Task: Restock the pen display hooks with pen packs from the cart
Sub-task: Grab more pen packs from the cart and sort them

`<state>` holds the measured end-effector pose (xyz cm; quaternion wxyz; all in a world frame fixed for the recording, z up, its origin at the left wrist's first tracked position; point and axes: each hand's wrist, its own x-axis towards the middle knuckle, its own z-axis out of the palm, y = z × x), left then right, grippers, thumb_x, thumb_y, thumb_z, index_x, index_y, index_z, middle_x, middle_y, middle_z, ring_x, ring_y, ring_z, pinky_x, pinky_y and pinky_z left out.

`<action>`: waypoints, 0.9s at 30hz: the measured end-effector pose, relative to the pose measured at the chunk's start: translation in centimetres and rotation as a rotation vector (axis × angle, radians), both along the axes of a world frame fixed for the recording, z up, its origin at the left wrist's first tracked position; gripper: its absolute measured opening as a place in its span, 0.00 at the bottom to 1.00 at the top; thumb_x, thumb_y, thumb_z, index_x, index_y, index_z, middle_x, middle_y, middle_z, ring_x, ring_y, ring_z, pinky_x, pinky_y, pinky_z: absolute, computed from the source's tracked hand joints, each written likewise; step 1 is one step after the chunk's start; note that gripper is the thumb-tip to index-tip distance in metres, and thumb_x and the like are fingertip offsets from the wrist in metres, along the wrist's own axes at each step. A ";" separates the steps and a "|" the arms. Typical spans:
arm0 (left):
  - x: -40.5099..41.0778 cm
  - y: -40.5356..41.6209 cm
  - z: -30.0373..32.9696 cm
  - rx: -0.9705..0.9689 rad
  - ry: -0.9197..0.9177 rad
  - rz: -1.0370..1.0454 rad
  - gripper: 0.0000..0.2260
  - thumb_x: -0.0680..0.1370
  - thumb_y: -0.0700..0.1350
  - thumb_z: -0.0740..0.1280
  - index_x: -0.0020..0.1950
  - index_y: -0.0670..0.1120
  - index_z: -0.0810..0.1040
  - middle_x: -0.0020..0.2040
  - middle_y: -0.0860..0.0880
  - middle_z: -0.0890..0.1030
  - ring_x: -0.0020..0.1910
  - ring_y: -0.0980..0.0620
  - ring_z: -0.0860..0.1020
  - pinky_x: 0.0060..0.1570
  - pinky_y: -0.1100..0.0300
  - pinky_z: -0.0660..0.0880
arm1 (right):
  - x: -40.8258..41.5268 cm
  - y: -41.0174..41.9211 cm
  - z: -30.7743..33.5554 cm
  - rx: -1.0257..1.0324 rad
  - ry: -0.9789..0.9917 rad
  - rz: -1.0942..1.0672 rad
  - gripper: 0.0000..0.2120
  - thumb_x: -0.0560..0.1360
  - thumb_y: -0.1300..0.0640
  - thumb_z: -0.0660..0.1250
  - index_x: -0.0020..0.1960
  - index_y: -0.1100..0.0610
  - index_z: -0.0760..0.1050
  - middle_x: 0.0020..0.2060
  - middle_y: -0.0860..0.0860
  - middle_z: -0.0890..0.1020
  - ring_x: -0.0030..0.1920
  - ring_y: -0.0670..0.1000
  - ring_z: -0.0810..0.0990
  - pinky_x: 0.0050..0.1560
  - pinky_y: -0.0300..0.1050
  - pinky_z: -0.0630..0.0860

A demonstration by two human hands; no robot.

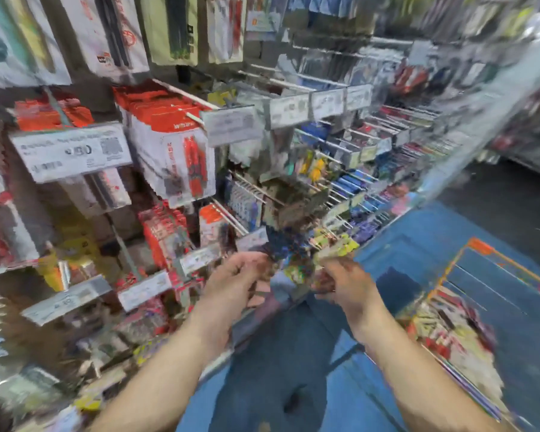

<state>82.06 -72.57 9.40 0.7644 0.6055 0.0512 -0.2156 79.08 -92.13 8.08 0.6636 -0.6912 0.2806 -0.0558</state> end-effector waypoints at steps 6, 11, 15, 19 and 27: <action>-4.3 -8.4 -1.1 -0.009 0.130 -0.230 0.04 0.81 0.39 0.68 0.49 0.48 0.78 0.36 0.50 0.84 0.27 0.55 0.80 0.28 0.66 0.72 | -11.4 -7.3 -0.6 0.085 0.063 -0.234 0.04 0.83 0.58 0.64 0.50 0.57 0.75 0.37 0.53 0.80 0.34 0.53 0.79 0.36 0.44 0.76; -9.4 -16.9 -0.4 0.068 0.099 -0.426 0.07 0.83 0.38 0.64 0.49 0.48 0.79 0.37 0.51 0.85 0.33 0.51 0.81 0.37 0.60 0.73 | -19.6 -14.3 -1.5 0.139 0.010 -0.390 0.05 0.84 0.56 0.64 0.53 0.56 0.77 0.36 0.51 0.81 0.32 0.50 0.81 0.36 0.44 0.77; -12.4 -23.7 -0.3 0.106 0.056 -0.492 0.10 0.82 0.36 0.64 0.46 0.47 0.81 0.35 0.50 0.85 0.29 0.55 0.82 0.39 0.59 0.73 | -24.6 -19.3 -2.3 0.173 -0.055 -0.522 0.07 0.84 0.56 0.64 0.54 0.58 0.78 0.39 0.55 0.83 0.33 0.51 0.81 0.34 0.44 0.76; -15.0 -30.9 -1.0 0.039 0.104 -0.529 0.10 0.83 0.35 0.61 0.48 0.46 0.79 0.33 0.50 0.84 0.29 0.51 0.81 0.36 0.60 0.75 | -29.8 -24.9 -3.2 0.199 -0.086 -0.628 0.06 0.84 0.58 0.63 0.53 0.59 0.77 0.35 0.51 0.84 0.33 0.51 0.82 0.36 0.44 0.80; -18.5 -39.9 -1.4 0.134 0.067 -0.578 0.07 0.84 0.40 0.62 0.53 0.47 0.80 0.36 0.52 0.85 0.29 0.56 0.81 0.34 0.63 0.76 | -35.3 -33.9 -5.2 0.265 -0.070 -0.779 0.05 0.84 0.57 0.64 0.52 0.56 0.78 0.36 0.52 0.84 0.32 0.50 0.82 0.32 0.41 0.80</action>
